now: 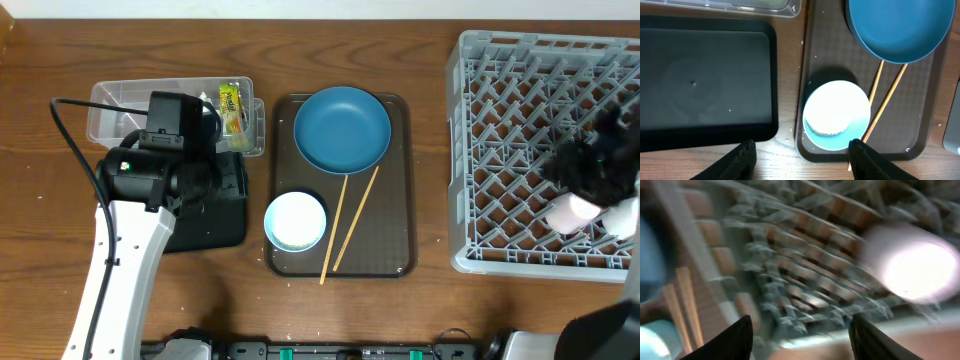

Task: Sort waste into correct bins and load items into the dishwasher rack
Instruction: 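Place the pink cup in the rack with the right gripper, then grasp the blue plate with the right gripper and lift it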

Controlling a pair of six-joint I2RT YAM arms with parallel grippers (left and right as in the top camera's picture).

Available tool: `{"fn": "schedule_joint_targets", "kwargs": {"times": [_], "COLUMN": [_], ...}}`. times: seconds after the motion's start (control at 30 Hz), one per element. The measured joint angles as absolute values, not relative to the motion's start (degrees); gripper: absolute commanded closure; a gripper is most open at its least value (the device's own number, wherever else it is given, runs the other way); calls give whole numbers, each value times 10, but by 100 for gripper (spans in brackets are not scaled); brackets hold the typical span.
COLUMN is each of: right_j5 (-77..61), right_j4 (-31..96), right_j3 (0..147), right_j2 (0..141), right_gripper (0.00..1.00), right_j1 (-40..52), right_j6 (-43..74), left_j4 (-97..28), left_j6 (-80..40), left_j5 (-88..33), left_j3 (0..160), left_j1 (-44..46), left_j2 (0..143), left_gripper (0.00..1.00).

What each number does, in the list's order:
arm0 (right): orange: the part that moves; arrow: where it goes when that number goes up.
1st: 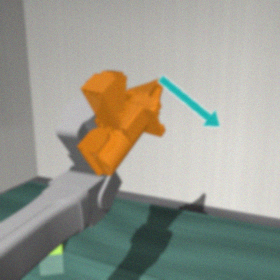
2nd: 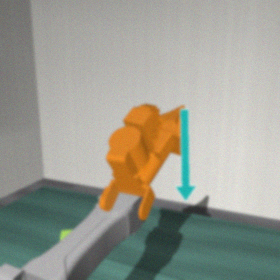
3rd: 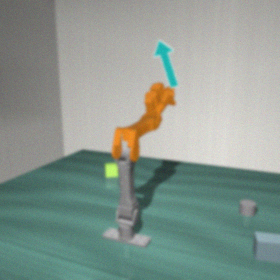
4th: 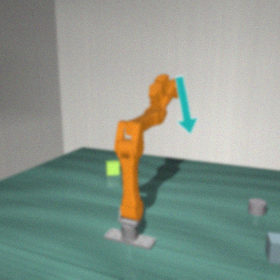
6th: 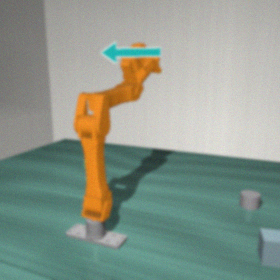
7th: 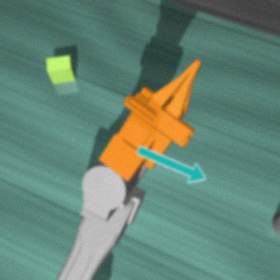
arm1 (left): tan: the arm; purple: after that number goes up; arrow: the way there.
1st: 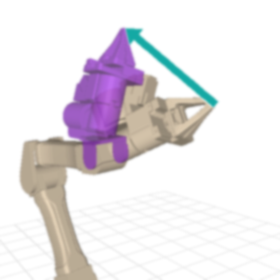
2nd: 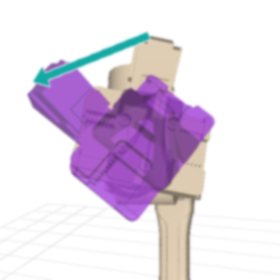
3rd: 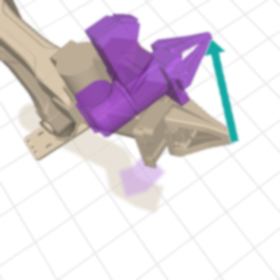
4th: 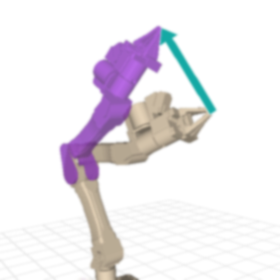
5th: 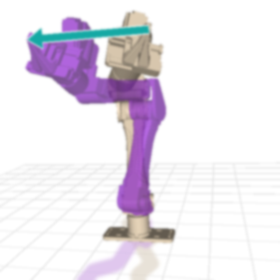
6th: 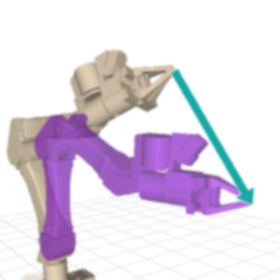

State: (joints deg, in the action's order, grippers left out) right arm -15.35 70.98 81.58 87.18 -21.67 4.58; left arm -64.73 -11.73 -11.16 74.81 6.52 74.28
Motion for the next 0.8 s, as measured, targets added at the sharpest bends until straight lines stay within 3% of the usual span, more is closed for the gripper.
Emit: {"fn": "schedule_joint_targets", "kwargs": {"times": [0.2,0.43,0.7,0.8], "right_j5": [-223,-172,-80,-58], "right_j4": [581,455,397,376], "right_j3": [816,816,816,816], "right_j2": [849,900,1044,1095], "right_gripper": [38,36,41,51], "right_j1": [-75,106,198,205], "right_j6": [30,72,162,203], "left_j4": [-659,-662,-662,-662], "left_j6": [-117,-117,-117,-117], "left_j5": [-112,-112,-112,-112], "left_j3": [748,748,748,748], "left_j1": [65,65,65,65], "left_j2": [743,743,743,743], "left_gripper": [37,37,37,37]}}
